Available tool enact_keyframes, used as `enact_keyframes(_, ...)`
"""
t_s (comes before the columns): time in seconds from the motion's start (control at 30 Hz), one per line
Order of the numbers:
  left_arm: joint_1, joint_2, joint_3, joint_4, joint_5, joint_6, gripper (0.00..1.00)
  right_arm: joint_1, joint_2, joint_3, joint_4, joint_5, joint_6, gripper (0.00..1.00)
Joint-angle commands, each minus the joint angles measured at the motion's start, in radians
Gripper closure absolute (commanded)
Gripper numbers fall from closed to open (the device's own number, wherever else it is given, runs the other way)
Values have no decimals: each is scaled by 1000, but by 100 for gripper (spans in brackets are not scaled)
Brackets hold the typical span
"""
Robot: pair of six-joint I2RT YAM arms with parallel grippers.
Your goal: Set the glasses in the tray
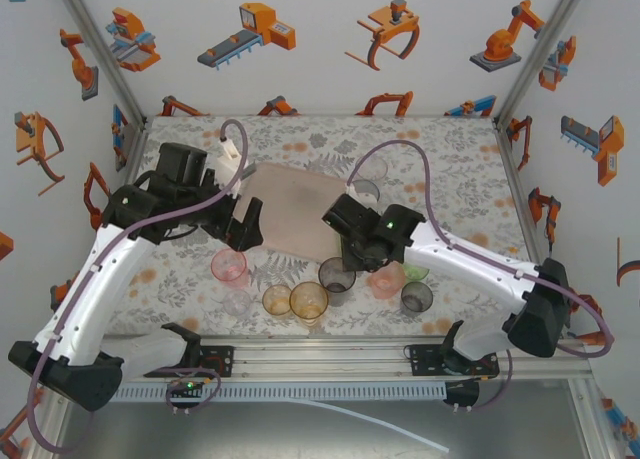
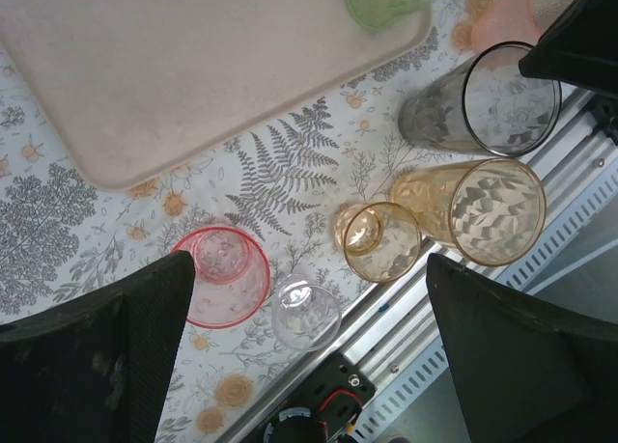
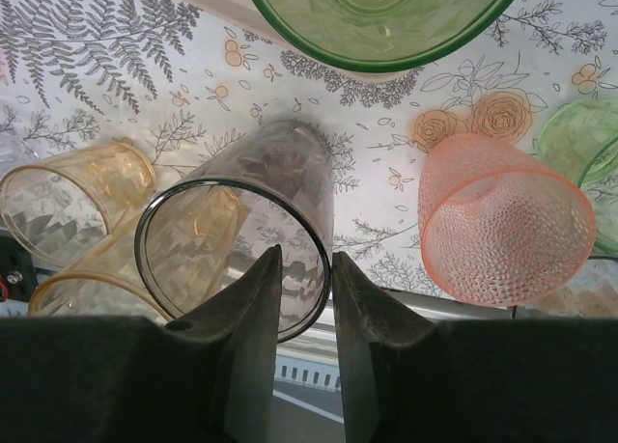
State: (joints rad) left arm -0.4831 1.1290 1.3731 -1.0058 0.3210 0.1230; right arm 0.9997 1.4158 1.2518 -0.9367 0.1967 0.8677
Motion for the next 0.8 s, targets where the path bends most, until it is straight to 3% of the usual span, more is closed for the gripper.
enact_keyframes(0.0, 8, -28, 6, -22, 9, -12, 3, 10, 21, 6, -26, 11, 7, 71)
enact_keyframes(0.57, 28, -34, -11, -16, 33, -14, 3, 16, 84, 20, -74, 74, -19, 80)
enact_keyframes(0.77, 32, -34, -12, -14, 35, -17, 3, 15, 82, 26, -81, 87, -29, 89)
